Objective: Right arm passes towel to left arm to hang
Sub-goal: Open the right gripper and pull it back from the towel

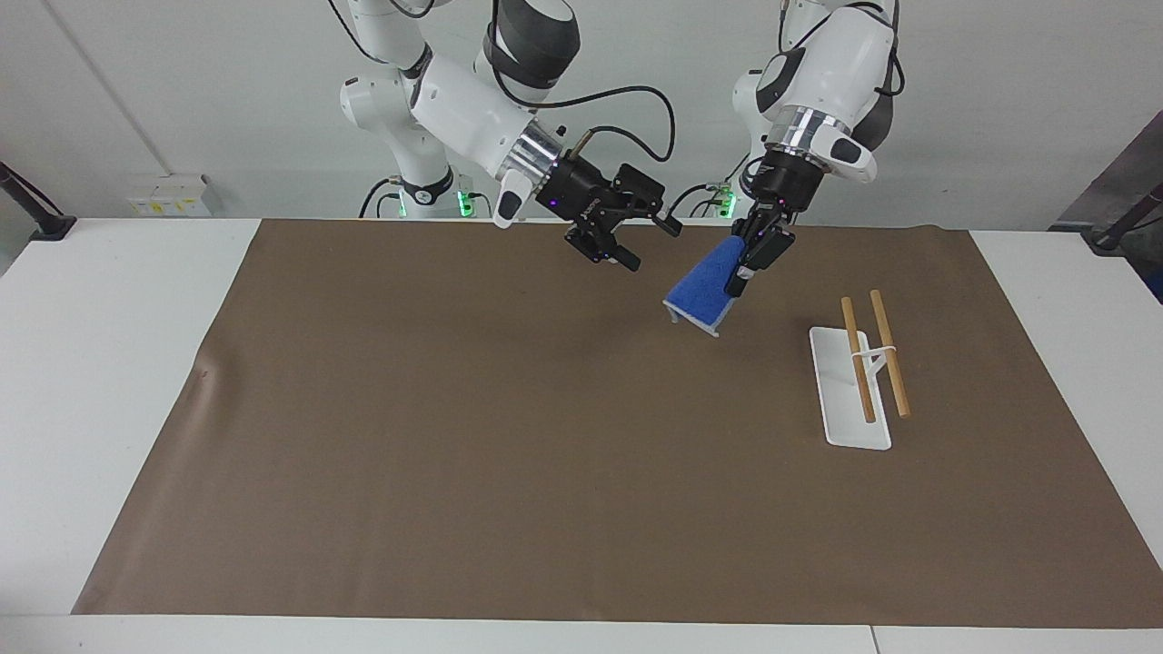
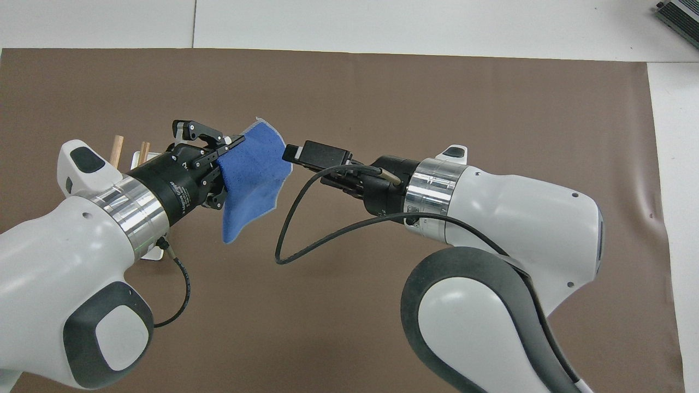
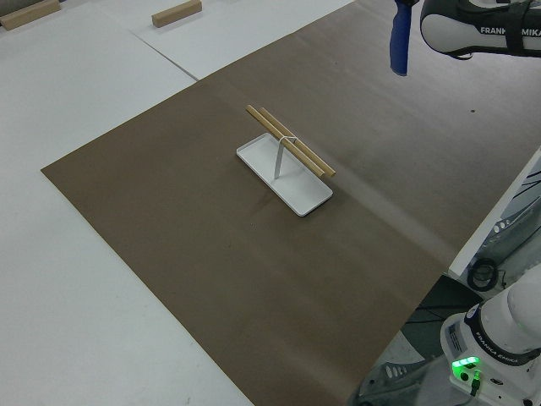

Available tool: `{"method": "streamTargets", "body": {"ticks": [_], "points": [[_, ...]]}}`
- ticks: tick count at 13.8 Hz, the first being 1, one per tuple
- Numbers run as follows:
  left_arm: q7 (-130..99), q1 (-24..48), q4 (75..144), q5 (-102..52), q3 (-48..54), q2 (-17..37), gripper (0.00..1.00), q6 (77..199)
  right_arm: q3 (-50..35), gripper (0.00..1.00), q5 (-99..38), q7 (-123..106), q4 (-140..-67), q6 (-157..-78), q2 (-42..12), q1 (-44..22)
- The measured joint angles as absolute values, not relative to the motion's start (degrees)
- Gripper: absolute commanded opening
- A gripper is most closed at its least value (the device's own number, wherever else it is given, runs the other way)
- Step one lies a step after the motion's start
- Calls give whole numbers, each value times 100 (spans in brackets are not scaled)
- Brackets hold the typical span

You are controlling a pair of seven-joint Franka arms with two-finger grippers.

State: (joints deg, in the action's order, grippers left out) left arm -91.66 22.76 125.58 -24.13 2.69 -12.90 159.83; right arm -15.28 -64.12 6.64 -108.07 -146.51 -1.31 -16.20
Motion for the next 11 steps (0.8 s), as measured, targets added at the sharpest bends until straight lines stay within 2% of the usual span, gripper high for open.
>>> {"method": "streamTargets", "body": {"ticks": [5,11], "points": [[-9155,1838,12697,-2411,256,-1280,0,15926,-1517,100,-4910,655,-11000,-14622,-132,-1124],[-9163,1205,12961,-2411,242,-1234,0,15841,-1504,100,-2276,684,-11076,-13827,-130,-343]]}}
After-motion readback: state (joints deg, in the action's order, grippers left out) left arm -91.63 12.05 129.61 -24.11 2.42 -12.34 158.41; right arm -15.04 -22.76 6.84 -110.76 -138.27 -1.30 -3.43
